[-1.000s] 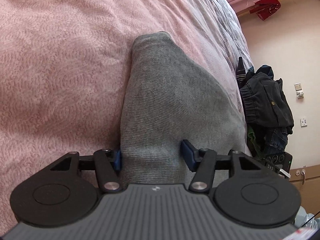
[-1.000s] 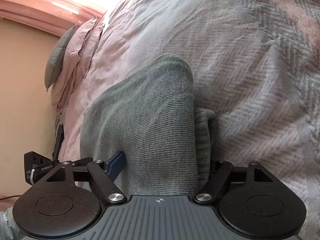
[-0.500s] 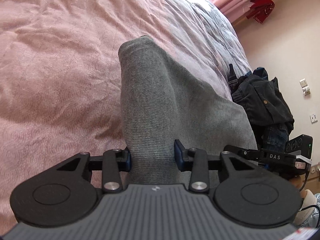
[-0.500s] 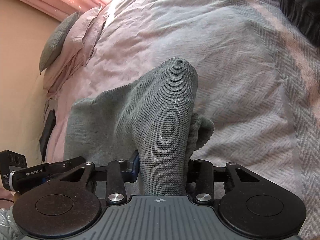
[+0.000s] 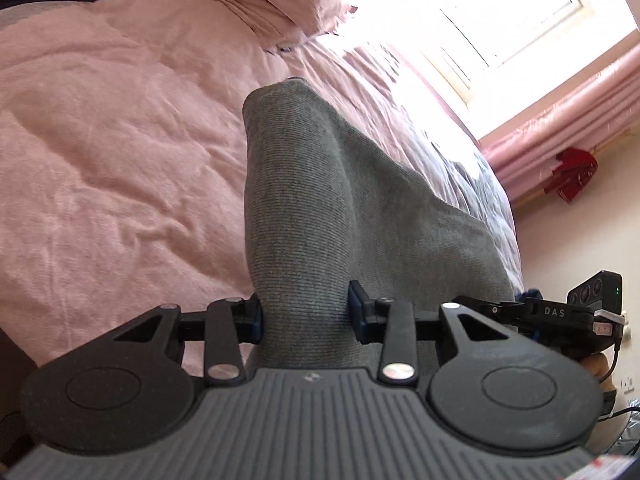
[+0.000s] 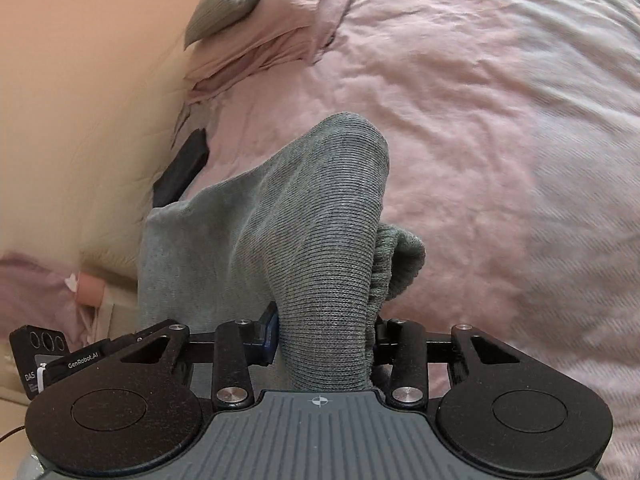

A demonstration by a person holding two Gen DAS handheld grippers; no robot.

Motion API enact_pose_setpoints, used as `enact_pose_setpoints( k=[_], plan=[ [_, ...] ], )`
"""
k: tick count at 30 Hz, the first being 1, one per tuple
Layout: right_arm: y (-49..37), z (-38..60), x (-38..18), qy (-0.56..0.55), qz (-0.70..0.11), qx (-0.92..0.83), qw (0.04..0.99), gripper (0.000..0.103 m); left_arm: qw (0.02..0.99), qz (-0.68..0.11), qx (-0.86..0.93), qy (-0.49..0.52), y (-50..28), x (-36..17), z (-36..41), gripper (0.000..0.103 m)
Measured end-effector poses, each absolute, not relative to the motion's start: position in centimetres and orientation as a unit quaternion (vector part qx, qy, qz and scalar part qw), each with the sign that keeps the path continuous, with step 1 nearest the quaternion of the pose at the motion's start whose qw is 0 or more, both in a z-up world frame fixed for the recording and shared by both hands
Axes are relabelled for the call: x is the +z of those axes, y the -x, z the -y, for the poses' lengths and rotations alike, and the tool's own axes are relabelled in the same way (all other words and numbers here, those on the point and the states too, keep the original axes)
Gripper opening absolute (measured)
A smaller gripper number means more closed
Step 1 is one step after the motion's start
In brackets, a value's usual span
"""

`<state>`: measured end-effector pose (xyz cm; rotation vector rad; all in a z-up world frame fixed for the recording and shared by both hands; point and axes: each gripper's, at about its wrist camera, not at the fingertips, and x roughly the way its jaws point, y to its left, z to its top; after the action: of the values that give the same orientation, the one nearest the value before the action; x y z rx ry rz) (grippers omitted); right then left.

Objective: Organize objects
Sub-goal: 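Carry the bundle with both grippers toward the dark folded cloth by the pillows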

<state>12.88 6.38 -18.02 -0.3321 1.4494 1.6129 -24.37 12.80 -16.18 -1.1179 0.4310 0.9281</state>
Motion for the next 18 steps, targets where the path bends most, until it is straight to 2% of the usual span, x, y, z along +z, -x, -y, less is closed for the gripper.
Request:
enact_pose_setpoints(
  k=[8, 18],
  plan=[
    [0.5, -16.7, -18.1, 0.174, -0.566, 0.701, 0.397, 0.037, 0.697, -0.141, 0.483, 0.511, 37.5, -14.8, -18.6, 0.033],
    [22.6, -36.5, -20.3, 0.214, -0.556, 0.725, 0.346, 0.037, 0.658, -0.110, 0.529, 0.525, 57.8, -15.5, -35.8, 0.033]
  ],
)
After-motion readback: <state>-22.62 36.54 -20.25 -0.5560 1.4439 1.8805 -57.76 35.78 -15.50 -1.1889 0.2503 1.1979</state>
